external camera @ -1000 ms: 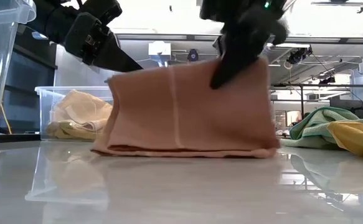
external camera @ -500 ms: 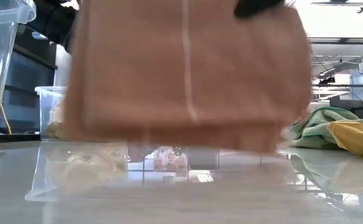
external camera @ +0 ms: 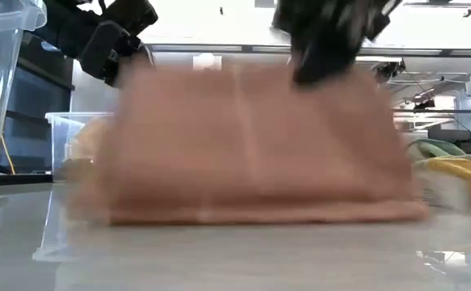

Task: Sort towels by color in basket
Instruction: Fold the brown towel

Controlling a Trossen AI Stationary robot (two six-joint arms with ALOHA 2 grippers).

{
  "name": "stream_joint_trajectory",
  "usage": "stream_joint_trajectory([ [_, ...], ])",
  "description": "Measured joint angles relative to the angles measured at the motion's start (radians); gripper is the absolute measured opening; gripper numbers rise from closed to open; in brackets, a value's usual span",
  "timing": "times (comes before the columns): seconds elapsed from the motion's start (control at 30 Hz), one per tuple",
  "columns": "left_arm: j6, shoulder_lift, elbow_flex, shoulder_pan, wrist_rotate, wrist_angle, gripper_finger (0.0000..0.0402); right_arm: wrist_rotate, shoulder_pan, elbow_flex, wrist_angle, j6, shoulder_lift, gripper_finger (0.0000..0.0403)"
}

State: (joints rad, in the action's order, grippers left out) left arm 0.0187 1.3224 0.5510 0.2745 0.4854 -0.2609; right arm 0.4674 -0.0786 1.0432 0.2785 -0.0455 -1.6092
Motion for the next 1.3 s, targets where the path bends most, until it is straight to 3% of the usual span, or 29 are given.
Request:
stream_joint_trajectory([
  [0.17, -0.006, 0.000, 0.000, 0.000, 0.000, 0.011, 0.0010, -0.348, 0.053, -0.094, -0.008, 0.005, -0.002, 0.0014],
  [0.43, -0.007, 0.000, 0.000, -0.012, 0.000, 0.005, 0.0010, -0.587, 0.004, -0.108, -0.021, 0.063, -0.002, 0.0014],
  [0.63, -0.010, 0.000, 0.000, -0.013, 0.000, 0.001, 0.0010, -0.869, -0.121, -0.083, -0.053, 0.114, -0.002, 0.0014],
  [1.07, -0.009, 0.000, 0.000, -0.013, 0.000, -0.018, 0.0010, -0.916, -0.210, -0.082, -0.163, 0.133, -0.179, 0.0014],
  [1.3, -0.008, 0.000, 0.000, -0.018, 0.000, -0.024, 0.0010, -0.933, -0.197, -0.082, -0.174, 0.134, -0.184, 0.0025],
])
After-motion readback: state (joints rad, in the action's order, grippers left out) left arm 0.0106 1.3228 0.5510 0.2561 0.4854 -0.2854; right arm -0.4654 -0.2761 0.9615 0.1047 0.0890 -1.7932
